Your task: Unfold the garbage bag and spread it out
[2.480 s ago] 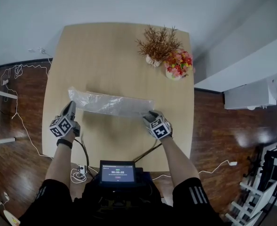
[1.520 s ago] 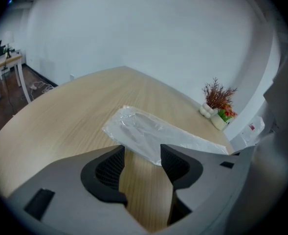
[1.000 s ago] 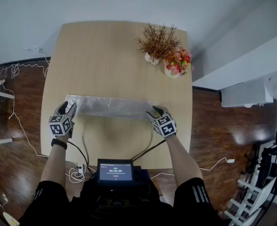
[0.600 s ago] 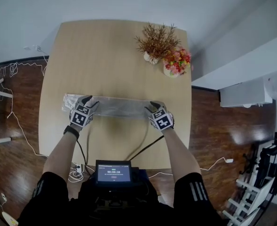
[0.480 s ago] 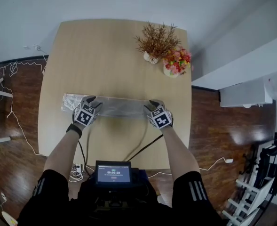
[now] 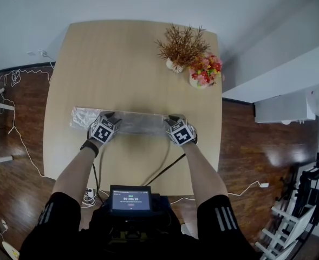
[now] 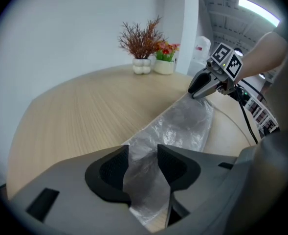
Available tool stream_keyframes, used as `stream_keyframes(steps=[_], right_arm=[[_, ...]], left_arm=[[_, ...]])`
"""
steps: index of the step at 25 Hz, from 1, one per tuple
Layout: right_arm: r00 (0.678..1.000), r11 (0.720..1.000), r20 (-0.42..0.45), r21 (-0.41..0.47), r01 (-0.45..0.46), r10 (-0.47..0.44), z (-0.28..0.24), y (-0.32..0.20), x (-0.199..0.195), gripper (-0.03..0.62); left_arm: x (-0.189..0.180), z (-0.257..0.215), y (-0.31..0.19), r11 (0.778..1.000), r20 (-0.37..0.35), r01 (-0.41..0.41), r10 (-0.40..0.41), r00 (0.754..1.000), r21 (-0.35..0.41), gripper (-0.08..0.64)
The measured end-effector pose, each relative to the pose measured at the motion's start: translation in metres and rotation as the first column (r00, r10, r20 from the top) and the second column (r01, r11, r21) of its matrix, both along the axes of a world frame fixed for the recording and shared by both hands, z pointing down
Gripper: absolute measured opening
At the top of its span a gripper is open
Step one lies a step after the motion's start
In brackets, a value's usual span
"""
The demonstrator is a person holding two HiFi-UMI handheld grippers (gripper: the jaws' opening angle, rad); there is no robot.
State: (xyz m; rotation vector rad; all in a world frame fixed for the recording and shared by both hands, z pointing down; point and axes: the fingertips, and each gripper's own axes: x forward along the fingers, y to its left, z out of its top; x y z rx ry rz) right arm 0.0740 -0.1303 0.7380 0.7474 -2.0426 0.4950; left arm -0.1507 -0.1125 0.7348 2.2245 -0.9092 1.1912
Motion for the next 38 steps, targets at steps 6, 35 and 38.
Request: stream_keyframes(steps=[6, 35, 38], right_arm=[[1.000, 0.998, 0.001, 0.051, 0.026, -0.026, -0.007, 0.000, -0.004, 0.107], [0.961, 0.916, 0.120, 0.351, 0.193, -0.248, -0.126, 0.064, -0.032, 0.018], [0.964, 0.924, 0.119, 0.334, 0.186, -0.237, -0.118, 0.070, -0.028, 0.018]], left_arm=[[0.002, 0.003, 0.002, 1.000, -0.002, 0.005, -0.005, 1.000, 0.000, 0.187], [0.070, -0.018, 0.025, 0.719, 0.359, -0.688, 0.618, 0.700, 0.104, 0.151], [0.072, -0.016, 0.033, 0.706, 0.355, -0.701, 0.632, 0.688, 0.101, 0.045]])
